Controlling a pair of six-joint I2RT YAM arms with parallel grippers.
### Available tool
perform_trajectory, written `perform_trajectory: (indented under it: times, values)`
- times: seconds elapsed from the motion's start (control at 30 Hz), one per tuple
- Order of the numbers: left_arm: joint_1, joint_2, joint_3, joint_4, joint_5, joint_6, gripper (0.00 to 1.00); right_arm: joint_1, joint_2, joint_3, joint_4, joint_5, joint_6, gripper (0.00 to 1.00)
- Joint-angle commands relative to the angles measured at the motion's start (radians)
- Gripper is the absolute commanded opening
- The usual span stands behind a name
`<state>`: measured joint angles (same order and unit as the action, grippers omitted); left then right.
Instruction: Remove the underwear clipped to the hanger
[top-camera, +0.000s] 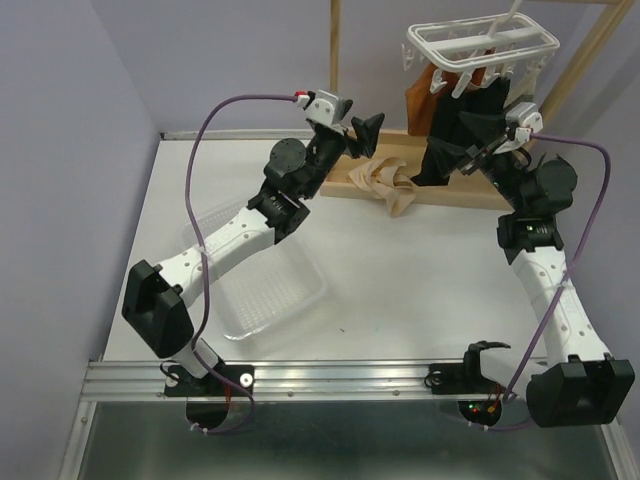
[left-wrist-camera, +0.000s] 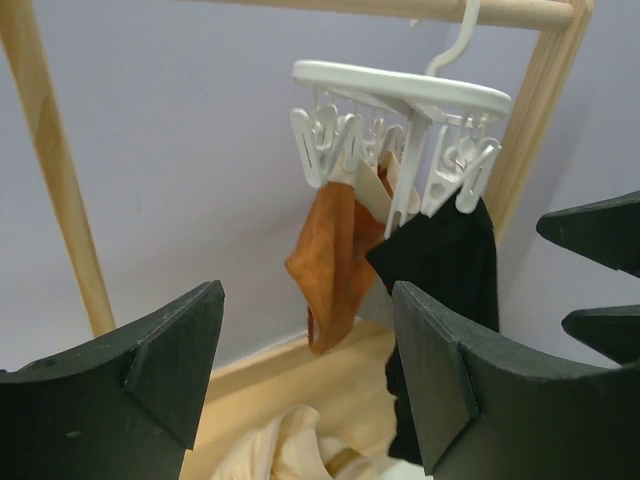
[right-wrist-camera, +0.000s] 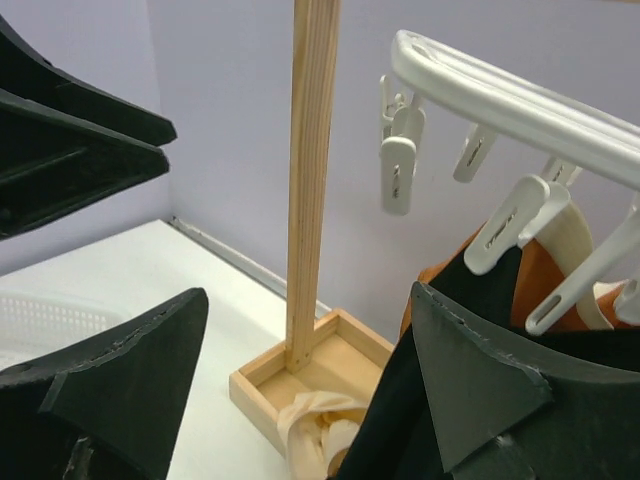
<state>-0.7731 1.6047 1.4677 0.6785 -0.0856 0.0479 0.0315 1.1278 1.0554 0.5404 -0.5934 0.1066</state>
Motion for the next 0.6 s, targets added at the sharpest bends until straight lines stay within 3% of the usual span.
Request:
perform_trajectory:
  times: [0.0, 0.23, 0.4, 0.57]
  values:
    - [-0.006, -0.071, -0.116, -0.036, 0.018, -0.189, 0.79, -0.016, -0.086, -0.021, -0.161, -0.013, -0.085, 0.88]
    - [-0.006, -0.008, -0.146, -0.094, 0.064, -0.468, 0.79, -0.027, -0.245, -0.103, -0.426, 0.052, -0.162, 0.92]
    - [-0.006, 0.158, -0.024, -0.172, 0.050, -0.568, 0.79, -0.027, -0.356, -0.182, -0.513, 0.130, -0.136, 0.98]
    - [0.024, 0.320, 0.115, -0.292, -0.015, -0.614, 0.71, -0.028, -0.407, -0.241, -0.674, 0.308, -0.073, 1.00]
